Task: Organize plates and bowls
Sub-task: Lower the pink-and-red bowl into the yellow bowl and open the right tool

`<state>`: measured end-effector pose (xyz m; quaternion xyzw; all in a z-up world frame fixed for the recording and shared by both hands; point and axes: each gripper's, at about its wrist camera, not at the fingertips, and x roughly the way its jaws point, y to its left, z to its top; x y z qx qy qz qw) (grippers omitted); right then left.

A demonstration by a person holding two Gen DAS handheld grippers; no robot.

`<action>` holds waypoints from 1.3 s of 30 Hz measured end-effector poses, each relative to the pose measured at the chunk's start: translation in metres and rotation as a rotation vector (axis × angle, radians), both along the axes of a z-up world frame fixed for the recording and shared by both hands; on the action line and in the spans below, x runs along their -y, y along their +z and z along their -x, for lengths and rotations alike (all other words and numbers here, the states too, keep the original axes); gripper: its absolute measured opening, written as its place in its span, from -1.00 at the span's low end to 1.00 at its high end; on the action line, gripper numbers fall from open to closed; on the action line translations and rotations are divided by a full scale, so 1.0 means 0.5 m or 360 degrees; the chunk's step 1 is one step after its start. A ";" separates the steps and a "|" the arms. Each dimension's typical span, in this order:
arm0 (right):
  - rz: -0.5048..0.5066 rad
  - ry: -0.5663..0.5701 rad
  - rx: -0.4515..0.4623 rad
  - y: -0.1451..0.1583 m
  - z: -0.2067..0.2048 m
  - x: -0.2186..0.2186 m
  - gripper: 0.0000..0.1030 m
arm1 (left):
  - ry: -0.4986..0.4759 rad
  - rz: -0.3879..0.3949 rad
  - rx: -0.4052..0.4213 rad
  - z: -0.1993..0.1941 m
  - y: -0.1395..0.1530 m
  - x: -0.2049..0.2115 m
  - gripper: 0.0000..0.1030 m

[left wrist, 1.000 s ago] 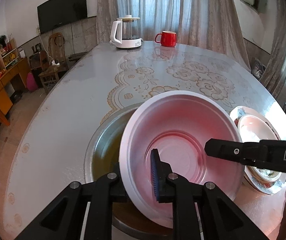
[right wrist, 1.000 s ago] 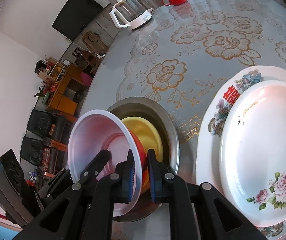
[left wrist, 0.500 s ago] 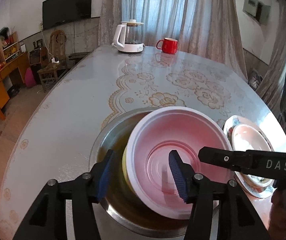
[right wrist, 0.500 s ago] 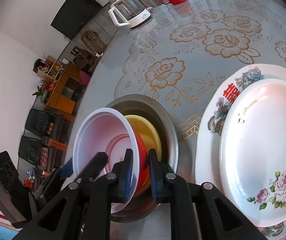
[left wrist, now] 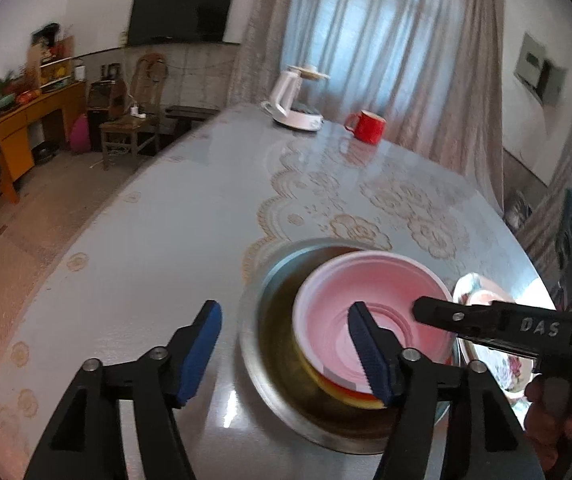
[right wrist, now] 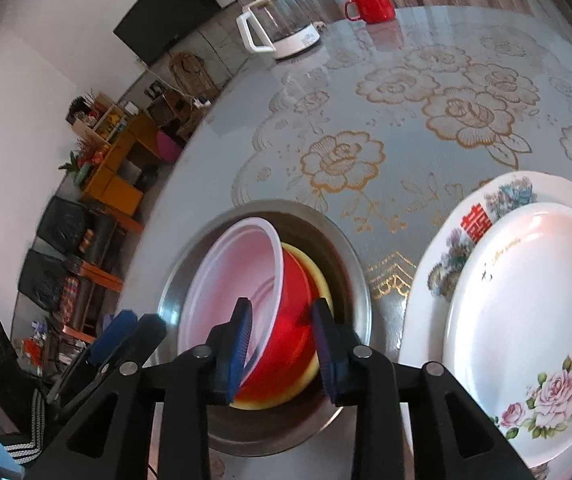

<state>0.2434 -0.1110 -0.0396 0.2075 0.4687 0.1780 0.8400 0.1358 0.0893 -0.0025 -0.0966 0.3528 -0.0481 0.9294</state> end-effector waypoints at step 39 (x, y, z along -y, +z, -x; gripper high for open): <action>-0.0051 -0.0031 0.0005 -0.005 0.093 0.048 -0.40 | 0.0107 -0.0103 -0.0032 0.016 -0.031 -0.033 0.50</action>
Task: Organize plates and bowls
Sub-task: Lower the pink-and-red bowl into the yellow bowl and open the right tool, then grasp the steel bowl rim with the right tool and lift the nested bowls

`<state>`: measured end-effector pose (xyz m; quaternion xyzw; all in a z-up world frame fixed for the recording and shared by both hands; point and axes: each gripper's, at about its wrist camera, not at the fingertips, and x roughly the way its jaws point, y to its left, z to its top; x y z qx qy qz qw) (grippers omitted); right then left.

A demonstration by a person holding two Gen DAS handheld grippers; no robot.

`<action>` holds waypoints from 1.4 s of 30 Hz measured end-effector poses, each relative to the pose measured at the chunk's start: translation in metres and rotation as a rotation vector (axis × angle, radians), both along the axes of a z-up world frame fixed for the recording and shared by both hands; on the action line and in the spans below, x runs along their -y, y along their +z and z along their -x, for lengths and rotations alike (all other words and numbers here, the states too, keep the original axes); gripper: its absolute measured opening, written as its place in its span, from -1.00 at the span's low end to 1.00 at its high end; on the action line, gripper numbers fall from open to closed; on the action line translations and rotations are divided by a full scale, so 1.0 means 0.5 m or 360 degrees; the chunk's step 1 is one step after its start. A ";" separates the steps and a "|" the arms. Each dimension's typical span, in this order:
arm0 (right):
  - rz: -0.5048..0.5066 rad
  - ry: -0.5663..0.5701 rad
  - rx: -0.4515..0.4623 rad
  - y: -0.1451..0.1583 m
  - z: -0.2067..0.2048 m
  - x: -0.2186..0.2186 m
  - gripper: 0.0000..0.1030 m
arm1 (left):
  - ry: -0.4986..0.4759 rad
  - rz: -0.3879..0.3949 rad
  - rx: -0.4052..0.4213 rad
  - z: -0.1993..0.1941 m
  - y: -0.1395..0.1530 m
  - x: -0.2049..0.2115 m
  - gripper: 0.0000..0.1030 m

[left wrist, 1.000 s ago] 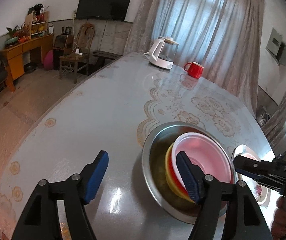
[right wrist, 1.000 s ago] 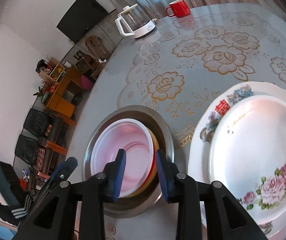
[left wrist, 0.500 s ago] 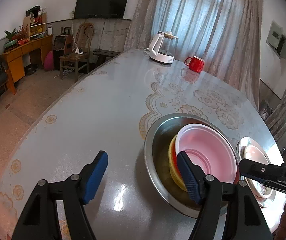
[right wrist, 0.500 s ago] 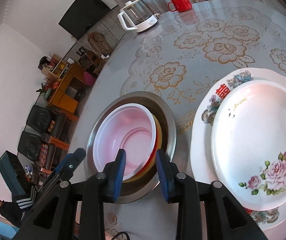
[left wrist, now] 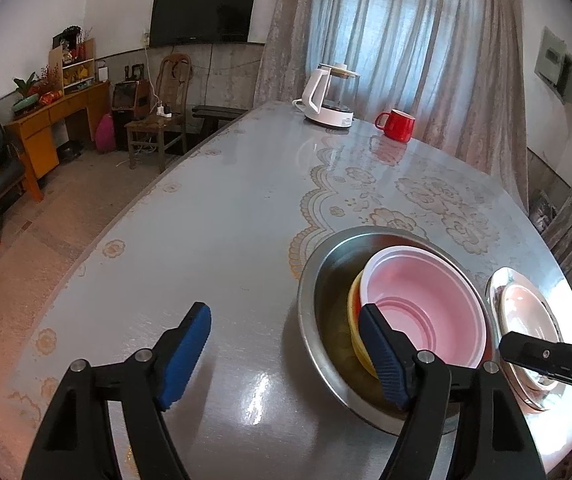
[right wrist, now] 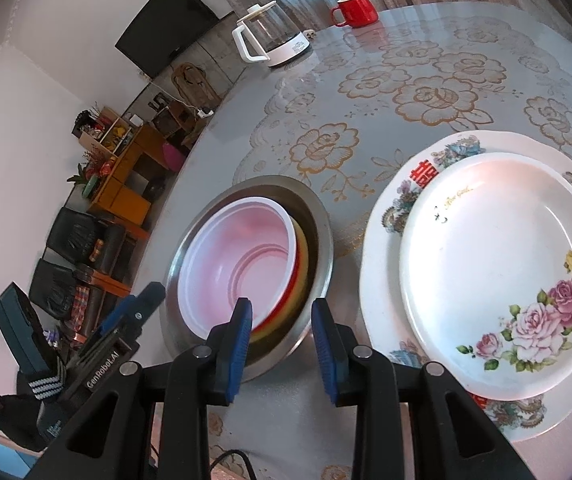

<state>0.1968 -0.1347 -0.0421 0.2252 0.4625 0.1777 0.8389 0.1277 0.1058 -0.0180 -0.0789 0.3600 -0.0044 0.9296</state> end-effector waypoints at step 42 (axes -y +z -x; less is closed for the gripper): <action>0.0172 -0.0011 -0.0027 -0.043 -0.059 -0.044 -0.58 | -0.0096 0.0225 -0.0151 -0.041 -0.056 -0.039 0.31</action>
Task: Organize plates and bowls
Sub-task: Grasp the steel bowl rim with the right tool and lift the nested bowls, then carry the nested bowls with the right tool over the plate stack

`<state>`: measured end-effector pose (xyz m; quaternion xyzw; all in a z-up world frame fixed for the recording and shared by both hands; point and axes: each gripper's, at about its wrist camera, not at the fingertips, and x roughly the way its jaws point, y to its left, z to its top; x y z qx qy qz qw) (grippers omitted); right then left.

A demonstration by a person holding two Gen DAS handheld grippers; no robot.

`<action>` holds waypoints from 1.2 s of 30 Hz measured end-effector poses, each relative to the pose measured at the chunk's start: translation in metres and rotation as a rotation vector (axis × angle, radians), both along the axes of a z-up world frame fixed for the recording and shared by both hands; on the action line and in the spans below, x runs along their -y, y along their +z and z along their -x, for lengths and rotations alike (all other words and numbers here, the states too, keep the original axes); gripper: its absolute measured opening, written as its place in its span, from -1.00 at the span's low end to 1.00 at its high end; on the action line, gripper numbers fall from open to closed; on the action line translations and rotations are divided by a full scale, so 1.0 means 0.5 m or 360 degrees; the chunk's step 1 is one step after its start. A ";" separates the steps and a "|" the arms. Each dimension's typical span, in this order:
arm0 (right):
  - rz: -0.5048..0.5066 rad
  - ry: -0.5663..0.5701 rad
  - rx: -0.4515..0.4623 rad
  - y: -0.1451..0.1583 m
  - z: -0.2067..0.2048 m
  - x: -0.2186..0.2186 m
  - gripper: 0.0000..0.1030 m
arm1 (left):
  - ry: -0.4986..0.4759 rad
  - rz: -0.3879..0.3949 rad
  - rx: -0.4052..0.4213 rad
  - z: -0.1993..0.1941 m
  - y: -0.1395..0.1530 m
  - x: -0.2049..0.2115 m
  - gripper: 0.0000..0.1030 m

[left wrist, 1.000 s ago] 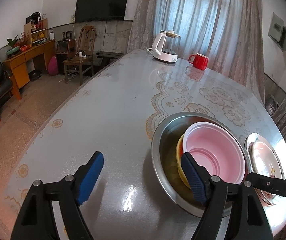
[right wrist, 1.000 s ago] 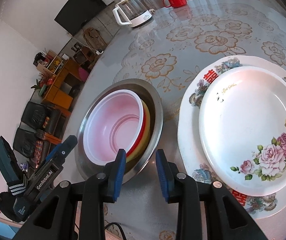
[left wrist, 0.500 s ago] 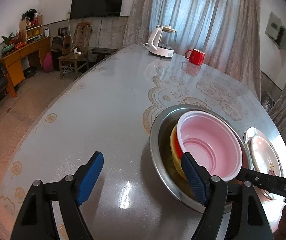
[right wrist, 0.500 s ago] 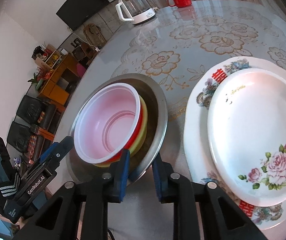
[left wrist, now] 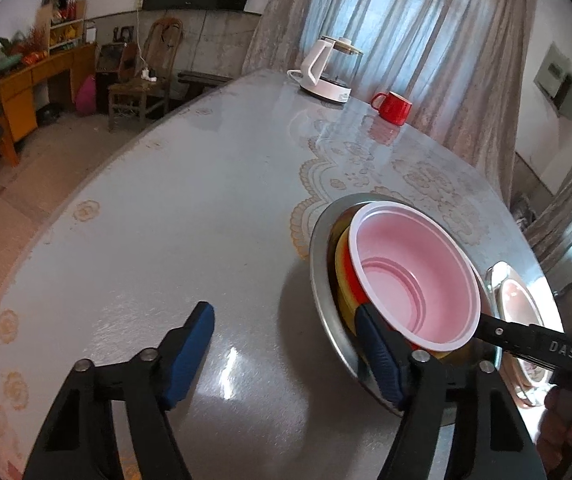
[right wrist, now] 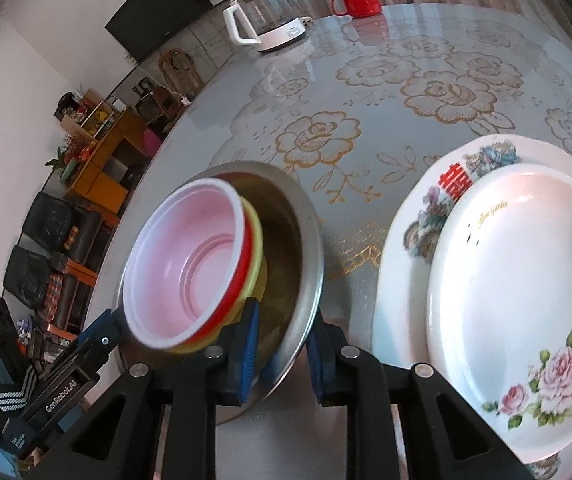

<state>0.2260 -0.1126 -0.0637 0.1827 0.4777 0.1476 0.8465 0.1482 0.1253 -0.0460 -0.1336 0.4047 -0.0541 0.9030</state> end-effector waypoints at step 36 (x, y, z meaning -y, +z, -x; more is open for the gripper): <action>0.0215 0.0069 0.0267 0.044 0.034 -0.020 -0.66 | -0.0264 0.0296 0.0161 0.003 0.013 0.010 -0.60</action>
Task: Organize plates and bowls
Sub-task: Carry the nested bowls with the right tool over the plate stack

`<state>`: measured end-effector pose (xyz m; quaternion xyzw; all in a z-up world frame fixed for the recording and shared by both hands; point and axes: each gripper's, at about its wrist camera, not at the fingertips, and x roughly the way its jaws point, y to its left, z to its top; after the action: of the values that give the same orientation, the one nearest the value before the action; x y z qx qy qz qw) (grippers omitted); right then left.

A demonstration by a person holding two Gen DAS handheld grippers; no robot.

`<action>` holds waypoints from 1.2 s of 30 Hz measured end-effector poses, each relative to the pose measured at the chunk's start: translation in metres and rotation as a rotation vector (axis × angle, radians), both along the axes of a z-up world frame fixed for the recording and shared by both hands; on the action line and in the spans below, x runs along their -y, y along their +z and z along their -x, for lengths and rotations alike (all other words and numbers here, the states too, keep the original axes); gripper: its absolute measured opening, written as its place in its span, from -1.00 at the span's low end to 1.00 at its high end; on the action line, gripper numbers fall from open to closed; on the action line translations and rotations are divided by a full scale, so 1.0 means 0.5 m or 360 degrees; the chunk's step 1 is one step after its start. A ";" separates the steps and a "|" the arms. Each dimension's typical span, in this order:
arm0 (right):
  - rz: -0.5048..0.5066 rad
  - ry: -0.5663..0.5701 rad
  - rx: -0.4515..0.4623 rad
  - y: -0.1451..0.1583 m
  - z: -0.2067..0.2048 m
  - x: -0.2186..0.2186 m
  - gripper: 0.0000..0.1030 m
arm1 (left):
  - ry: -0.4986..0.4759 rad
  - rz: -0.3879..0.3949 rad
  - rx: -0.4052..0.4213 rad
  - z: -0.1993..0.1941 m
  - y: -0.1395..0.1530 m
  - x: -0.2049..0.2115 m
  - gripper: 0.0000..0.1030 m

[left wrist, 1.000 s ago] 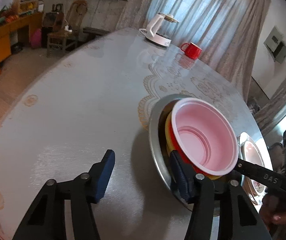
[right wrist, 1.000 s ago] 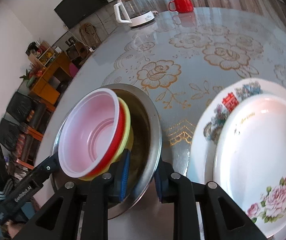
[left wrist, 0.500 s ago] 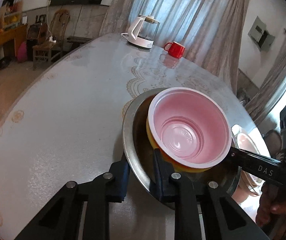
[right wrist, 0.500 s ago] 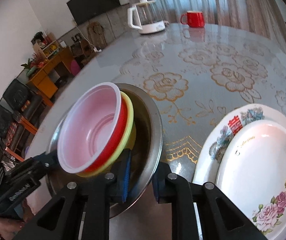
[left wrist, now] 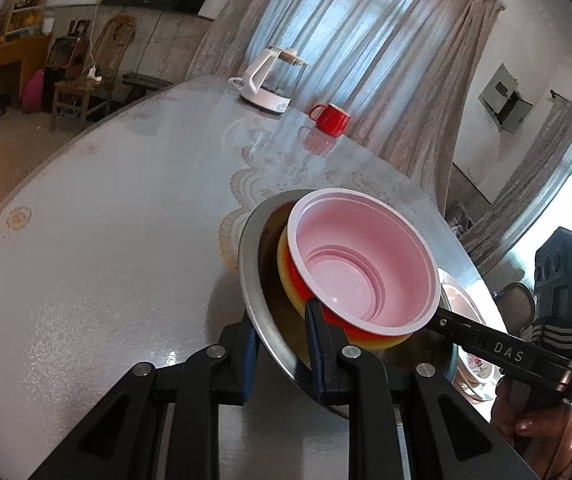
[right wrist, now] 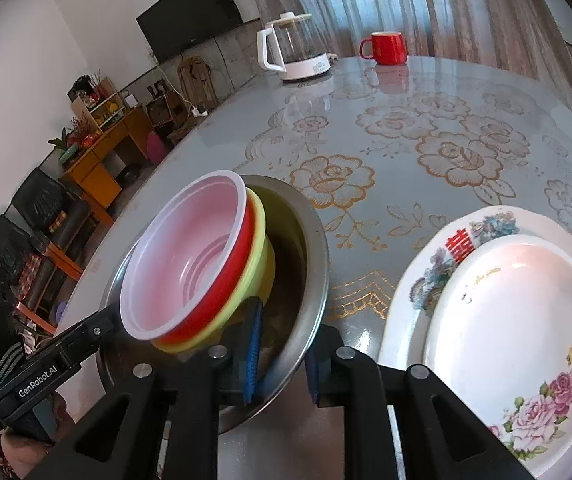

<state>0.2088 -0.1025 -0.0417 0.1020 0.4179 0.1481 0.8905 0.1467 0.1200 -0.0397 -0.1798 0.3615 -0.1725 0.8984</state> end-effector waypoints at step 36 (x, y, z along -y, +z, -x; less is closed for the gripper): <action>-0.0123 -0.0408 0.0178 0.111 0.139 0.271 -0.63 | -0.0401 -0.0060 0.0192 0.006 0.145 0.278 -0.60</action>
<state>0.1392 -0.2378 0.0138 0.1804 0.3451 0.0545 0.9194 0.1437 -0.0192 0.0327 -0.1056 0.3297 -0.2876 0.8930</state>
